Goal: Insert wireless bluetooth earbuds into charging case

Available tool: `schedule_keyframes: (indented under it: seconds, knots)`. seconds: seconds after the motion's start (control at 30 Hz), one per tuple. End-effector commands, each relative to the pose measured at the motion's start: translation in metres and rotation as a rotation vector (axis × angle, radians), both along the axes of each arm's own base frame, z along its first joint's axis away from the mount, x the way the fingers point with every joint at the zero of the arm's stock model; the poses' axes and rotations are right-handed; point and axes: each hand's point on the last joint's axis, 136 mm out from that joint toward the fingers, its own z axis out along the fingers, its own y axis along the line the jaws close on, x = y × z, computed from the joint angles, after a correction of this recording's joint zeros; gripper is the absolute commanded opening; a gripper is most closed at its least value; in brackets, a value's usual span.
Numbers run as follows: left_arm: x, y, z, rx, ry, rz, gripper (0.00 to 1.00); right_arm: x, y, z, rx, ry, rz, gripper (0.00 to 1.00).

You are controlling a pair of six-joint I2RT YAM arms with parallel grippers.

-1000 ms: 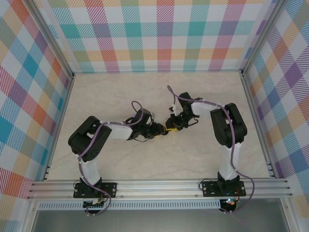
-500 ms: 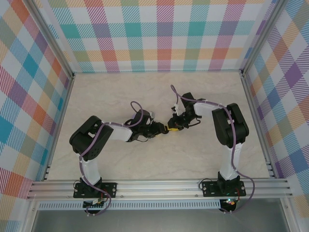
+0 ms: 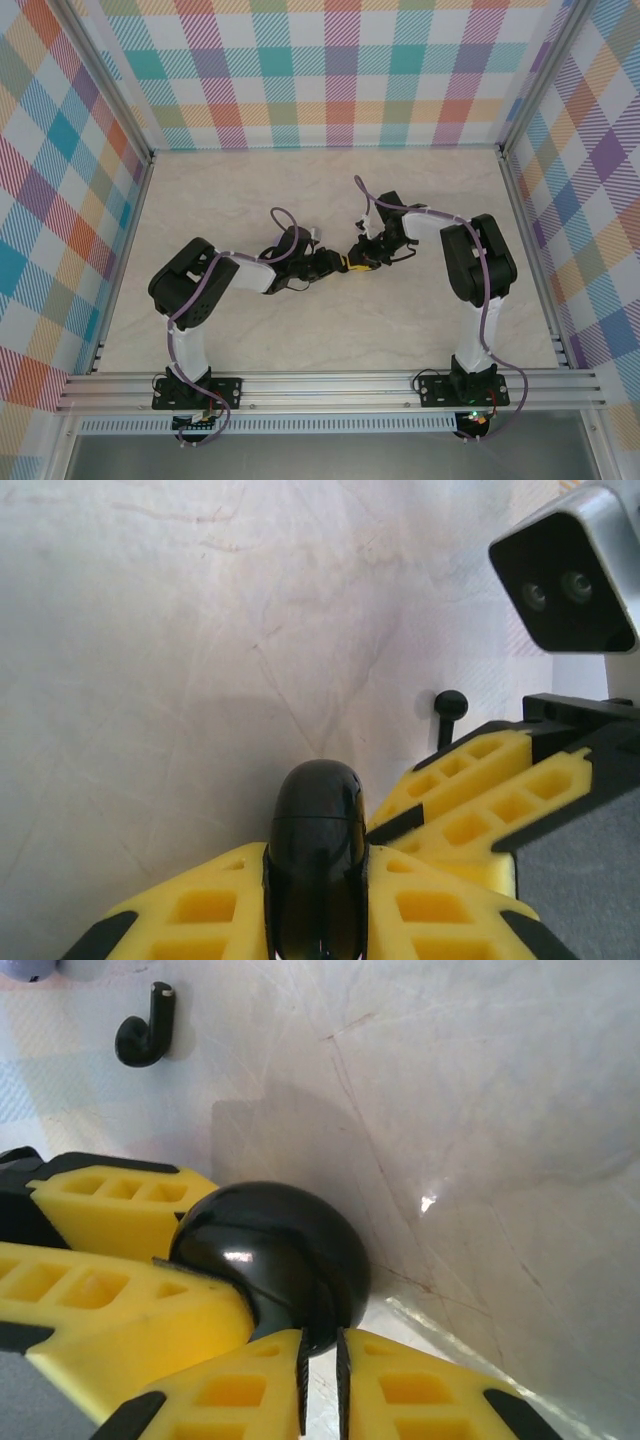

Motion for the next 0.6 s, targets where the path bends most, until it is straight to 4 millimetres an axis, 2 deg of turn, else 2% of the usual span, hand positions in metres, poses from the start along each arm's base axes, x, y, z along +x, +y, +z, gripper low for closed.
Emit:
schedule_keyframes:
  seconds: [0.0, 0.17, 0.27, 0.37, 0.47, 0.57]
  knots:
    - [-0.003, 0.011, -0.026, 0.073, 0.017, 0.035, 0.14, -0.008, 0.004, 0.019, 0.024, -0.025, 0.013, 0.21]
    - [0.000, 0.020, -0.015, 0.069, -0.024, 0.059, 0.13, -0.001, -0.004, 0.045, 0.016, -0.122, -0.022, 0.31]
    - [0.003, 0.023, 0.000, 0.040, -0.074, 0.064, 0.13, 0.003, -0.011, 0.062, 0.038, -0.175, -0.058, 0.34]
    - [0.005, 0.023, 0.030, -0.027, -0.160, 0.051, 0.13, 0.004, -0.014, 0.082, 0.103, -0.227, -0.072, 0.35]
    - [0.004, 0.020, 0.069, -0.097, -0.271, 0.006, 0.12, 0.006, -0.017, 0.107, 0.191, -0.288, -0.086, 0.37]
    - [-0.001, 0.015, 0.111, -0.157, -0.383, -0.057, 0.11, 0.005, -0.021, 0.135, 0.284, -0.357, -0.085, 0.43]
